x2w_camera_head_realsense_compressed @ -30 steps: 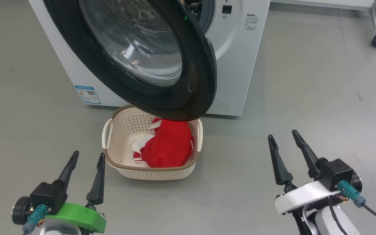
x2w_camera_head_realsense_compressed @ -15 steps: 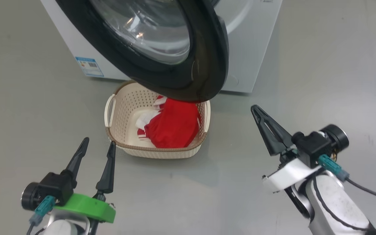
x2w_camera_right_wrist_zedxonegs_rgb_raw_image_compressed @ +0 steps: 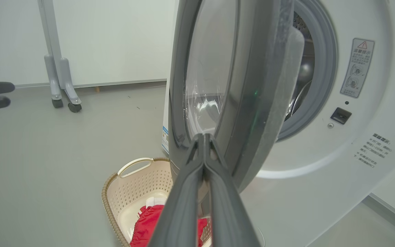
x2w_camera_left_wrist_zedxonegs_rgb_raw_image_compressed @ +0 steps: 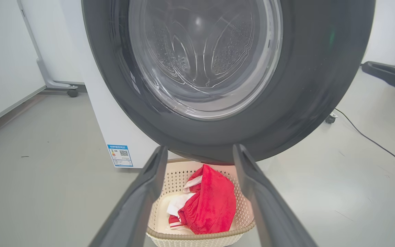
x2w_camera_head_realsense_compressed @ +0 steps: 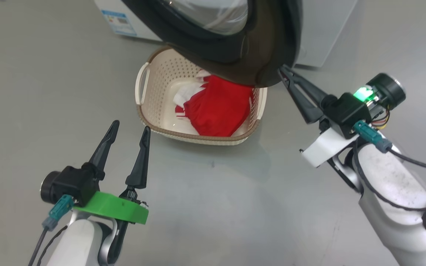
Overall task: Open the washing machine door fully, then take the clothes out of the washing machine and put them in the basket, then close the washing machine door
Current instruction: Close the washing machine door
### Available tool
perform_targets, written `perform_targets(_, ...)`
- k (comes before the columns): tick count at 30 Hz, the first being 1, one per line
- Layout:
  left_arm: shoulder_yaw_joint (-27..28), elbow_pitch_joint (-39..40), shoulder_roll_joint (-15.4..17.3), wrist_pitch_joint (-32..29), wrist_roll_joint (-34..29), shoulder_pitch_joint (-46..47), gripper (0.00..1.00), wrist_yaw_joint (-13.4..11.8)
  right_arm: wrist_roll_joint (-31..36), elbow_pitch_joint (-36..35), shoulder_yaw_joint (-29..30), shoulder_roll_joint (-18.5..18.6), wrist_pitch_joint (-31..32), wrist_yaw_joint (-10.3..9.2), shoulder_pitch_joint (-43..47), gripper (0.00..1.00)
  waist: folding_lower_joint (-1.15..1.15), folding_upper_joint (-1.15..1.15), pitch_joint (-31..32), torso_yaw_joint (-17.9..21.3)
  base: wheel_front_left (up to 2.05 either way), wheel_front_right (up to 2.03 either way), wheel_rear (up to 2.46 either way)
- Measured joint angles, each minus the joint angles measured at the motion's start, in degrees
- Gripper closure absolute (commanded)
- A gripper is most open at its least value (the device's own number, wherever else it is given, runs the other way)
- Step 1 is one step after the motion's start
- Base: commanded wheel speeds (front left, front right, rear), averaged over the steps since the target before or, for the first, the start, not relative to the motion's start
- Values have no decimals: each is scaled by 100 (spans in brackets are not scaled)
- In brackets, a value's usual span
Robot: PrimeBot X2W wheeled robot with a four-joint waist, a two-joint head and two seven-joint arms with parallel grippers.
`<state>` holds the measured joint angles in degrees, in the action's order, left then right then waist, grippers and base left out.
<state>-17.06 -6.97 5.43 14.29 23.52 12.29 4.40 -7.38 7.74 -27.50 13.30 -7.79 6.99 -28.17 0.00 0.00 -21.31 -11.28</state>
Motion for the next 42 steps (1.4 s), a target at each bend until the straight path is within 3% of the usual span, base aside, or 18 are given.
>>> perform_targets(12, 164, -158, -160, 16, 0, 259, 0, 70, -180, 441, -152, 177, 42, 0, -728, 100, 0, 0, -627, -530, 0, 0, 0)
perform_targets(27, 194, -130, -263, 16, -60, 612, 0, 154, -355, 570, 40, 376, 59, 49, -1558, 100, 0, 0, -1152, -514, 0, 0, 0)
perform_targets(42, 166, -20, -326, 18, -60, 1045, 0, 203, -361, 680, 390, 812, 253, 51, -2746, 100, 0, 0, -1901, -570, 0, 0, 0)
